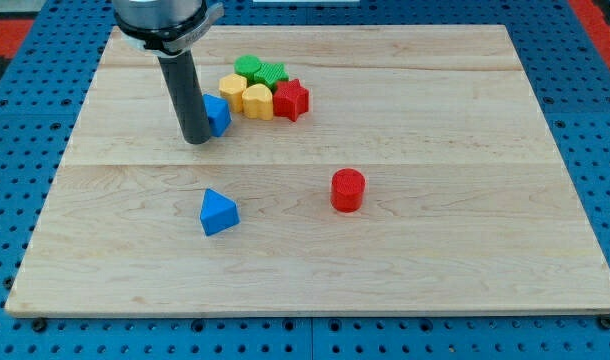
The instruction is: Slide the blue triangle to the right side of the blue cube
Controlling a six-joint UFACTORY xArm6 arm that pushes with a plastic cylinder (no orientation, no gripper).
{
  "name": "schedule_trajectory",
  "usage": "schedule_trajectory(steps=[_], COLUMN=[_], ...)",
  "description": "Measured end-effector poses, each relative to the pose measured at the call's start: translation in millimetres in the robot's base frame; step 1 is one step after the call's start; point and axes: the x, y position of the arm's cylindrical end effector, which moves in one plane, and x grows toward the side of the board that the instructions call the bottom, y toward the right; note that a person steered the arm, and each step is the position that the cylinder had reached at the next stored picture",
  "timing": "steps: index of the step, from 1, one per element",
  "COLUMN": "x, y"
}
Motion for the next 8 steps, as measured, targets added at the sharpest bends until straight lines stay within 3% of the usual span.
schedule_trajectory(steps=[1,2,3,4,5,6,7,8], x=[24.4,36.6,86.1,183.7,215.6,156.4,118.5,113.6], y=[-0.2,-50.1,-89.0,-89.2,-0.2,58.0,54.2,46.8])
